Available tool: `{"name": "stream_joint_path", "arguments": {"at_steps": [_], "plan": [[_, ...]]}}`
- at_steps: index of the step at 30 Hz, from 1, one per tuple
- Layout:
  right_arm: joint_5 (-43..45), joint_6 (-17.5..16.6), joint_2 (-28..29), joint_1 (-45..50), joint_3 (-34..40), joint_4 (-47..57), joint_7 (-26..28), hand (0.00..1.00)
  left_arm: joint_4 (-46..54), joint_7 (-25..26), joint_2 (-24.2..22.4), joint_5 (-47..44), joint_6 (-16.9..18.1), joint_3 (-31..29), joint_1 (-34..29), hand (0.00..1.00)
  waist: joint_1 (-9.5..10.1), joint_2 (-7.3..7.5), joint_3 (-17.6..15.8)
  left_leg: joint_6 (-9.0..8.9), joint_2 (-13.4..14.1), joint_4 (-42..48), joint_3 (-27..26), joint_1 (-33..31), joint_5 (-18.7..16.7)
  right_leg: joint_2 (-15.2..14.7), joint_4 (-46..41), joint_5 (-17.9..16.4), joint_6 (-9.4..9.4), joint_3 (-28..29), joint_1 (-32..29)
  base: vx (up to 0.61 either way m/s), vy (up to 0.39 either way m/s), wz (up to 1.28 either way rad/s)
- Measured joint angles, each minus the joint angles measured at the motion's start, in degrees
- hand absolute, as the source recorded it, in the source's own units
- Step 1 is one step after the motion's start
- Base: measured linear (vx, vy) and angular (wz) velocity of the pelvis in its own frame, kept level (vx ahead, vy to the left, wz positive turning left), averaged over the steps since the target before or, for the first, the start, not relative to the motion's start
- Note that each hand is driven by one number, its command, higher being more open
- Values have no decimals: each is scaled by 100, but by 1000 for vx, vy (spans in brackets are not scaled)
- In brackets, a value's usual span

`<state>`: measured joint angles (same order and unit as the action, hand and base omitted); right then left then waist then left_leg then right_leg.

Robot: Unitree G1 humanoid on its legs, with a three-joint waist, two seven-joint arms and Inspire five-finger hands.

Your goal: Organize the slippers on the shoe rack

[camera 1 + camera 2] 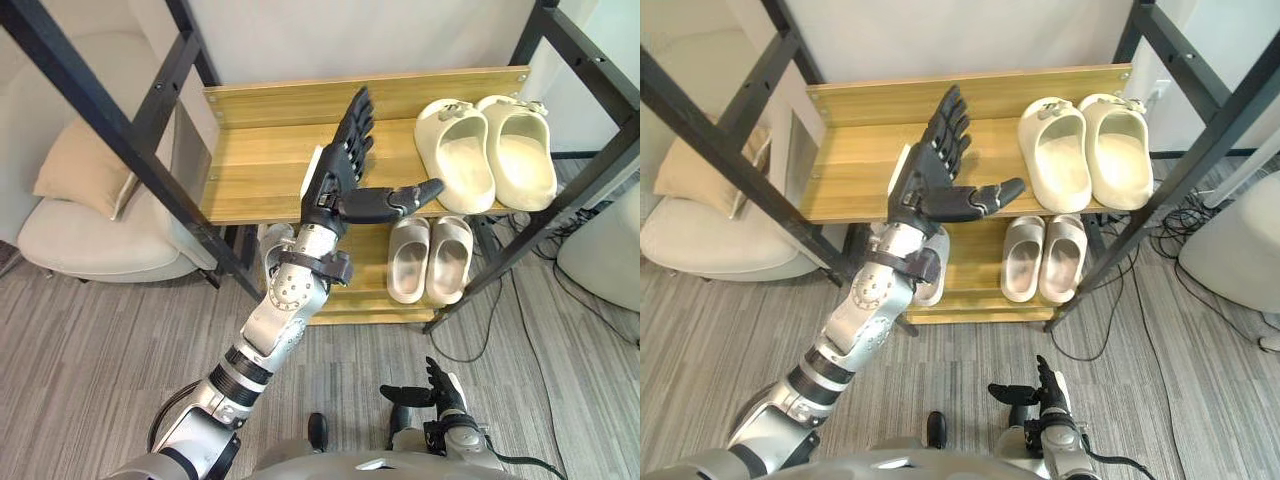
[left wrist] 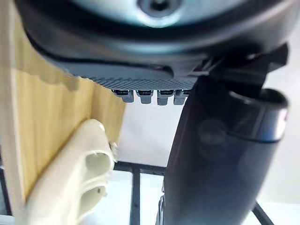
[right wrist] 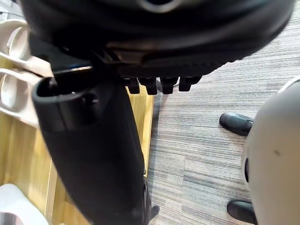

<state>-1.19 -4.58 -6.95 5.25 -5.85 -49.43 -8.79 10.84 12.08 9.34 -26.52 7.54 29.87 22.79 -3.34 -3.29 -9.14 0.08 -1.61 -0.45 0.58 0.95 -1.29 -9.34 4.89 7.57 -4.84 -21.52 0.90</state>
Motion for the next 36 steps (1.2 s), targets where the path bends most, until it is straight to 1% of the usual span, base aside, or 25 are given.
{"name": "stream_joint_path", "arguments": {"at_steps": [1, 2, 3, 4, 8, 10, 12, 14, 16, 18, 19, 21, 23, 25, 28, 30, 32, 34, 35, 36], "plan": [[-5, 0, -14, 0, -26, 0, 9, 100, 118, -44, 12, -14, 3, 91, -4, 100, 12, -10, 6, 0, -3, 3, 6, 3, 0, -4, 0, -1, -1, -6, 9, -11, 18, 6], [-16, 1, -39, 1, -47, -3, 36, 100, 372, -223, 65, -140, 14, 299, -34, 100, 28, -41, 26, 1, -9, 5, 10, 1, 0, -10, 0, -1, -1, -8, 10, 0, 0, 0], [-23, 4, -43, 1, -46, -7, 42, 100, 430, -286, 70, -188, 15, 352, -58, 100, 29, -53, 35, 1, -10, 5, 10, 2, 0, -11, 0, -1, -1, -7, 10, 0, 0, 0], [-74, 3, -60, 0, -48, -8, 69, 100, 568, -421, 73, -277, 40, 526, -165, 100, 28, -96, 64, 1, -10, 4, 10, 3, 0, -11, -1, -1, -1, -7, 11, 0, 0, 0], [-105, 2, -179, -2, -229, -28, 127, 100, 609, -841, 77, -505, 39, 1066, -503, 100, 84, -228, 163, 4, -6, 5, 18, 9, 2, -6, -1, -3, -3, -13, 21, 0, 0, 0], [-106, 3, -201, -1, -262, -50, 135, 100, 608, -924, 79, -551, 28, 1241, -662, 100, 115, -250, 195, 4, -2, 7, 19, 16, 2, -2, -1, -3, -3, -14, 29, 0, 0, 0], [-108, 5, -208, 0, -263, -120, 144, 100, 552, -1115, 80, -551, -17, 1488, -976, 100, 161, -252, 240, 4, 4, 10, 22, 30, 3, 6, -1, -6, 0, -17, 47, 0, 0, 0], [-109, 19, -199, -28, -266, -172, 155, 100, 383, -1260, 119, -544, -21, 1611, -1246, 100, 169, -236, 237, 4, 10, 5, 35, 103, 3, 22, 0, -15, 14, -40, 119, 0, 0, 0], [-135, 17, -193, -43, -332, -246, 158, 100, -217, -1452, 203, -374, -70, 1673, -1659, 100, 170, -172, 255, 0, 29, -17, 41, 210, 0, 44, 5, -40, 22, -50, 233, -26, -2, 0], [-155, 15, -191, -65, -431, -267, 157, 100, -889, -1498, 213, -131, -149, 1629, -1958, 100, 169, -139, 274, -34, 47, -20, 39, 206, -21, 61, 21, -46, 28, -47, 222, -52, -4, -2], [-161, 15, -166, -71, -440, -269, 161, 100, -1509, -1505, 212, 164, -201, 1549, -2202, 100, 170, -100, 270, -46, 68, -19, 35, 206, -13, 80, 23, -49, 32, -42, 210, -37, -17, -1], [-160, 13, -129, -68, -437, -271, 155, 100, -2181, -1516, 210, 472, -271, 1319, -2531, 100, 170, -35, 270, -66, 108, -23, 20, 206, -15, 117, 24, -74, 19, -24, 202, -24, -27, -6], [-160, 12, -52, -72, -431, -278, 122, 100, -3041, -1491, 193, 888, -346, 699, -2928, 100, 175, 68, 243, -107, 171, -24, 5, 208, -21, 182, 24, -94, 50, -8, 188, 3, -35, -6], [-158, 12, 10, -80, -414, -306, 104, 100, -3661, -1387, 175, 1134, -405, 39, -3114, 100, 195, 185, 202, -145, 225, -25, -3, 206, -36, 241, 24, -109, 81, 3, 177, 17, -45, -4], [-159, 12, 46, -64, -358, -325, 98, 100, -4279, -1231, 148, 1309, -440, -686, -3204, 100, 269, 264, 217, -155, 268, -24, -11, 211, -45, 285, 24, -124, 127, 8, 179, 32, -24, -3], [-160, 12, 60, -64, -296, -358, 99, 100, -4504, -1137, 143, 1406, -438, -1054, -3250, 100, 290, 280, 223, -158, 278, -25, -12, 215, -51, 295, 24, -142, 133, 7, 180, 57, -2, -1], [-161, 16, 107, -74, -200, -436, 98, 100, -5132, -909, 68, 1817, -433, -1820, -3238, 100, 303, 286, 223, -166, 285, -30, -13, 229, -74, 305, 24, -155, 126, 6, 188, 62, 16, -1], [-162, 16, 114, -97, -199, -443, 98, 100, -5422, -814, 16, 1927, -433, -2146, -3219, 100, 309, 299, 216, -162, 284, -30, -14, 235, -82, 305, 24, -156, 125, 8, 193, 0, 0, 0], [-162, 16, 119, -103, -199, -450, 98, 100, -5487, -790, 5, 1968, -433, -2208, -3219, 100, 311, 306, 214, -161, 284, -30, -14, 237, -82, 305, 24, -156, 124, 8, 194, 0, 0, 0], [-164, 16, 138, -122, -195, -515, 98, 100, -5700, -702, -31, 2049, -433, -2428, -3218, 100, 314, 334, 203, -159, 282, -30, -20, 249, -85, 305, 24, -156, 124, 14, 203, 0, 0, 0]]}}
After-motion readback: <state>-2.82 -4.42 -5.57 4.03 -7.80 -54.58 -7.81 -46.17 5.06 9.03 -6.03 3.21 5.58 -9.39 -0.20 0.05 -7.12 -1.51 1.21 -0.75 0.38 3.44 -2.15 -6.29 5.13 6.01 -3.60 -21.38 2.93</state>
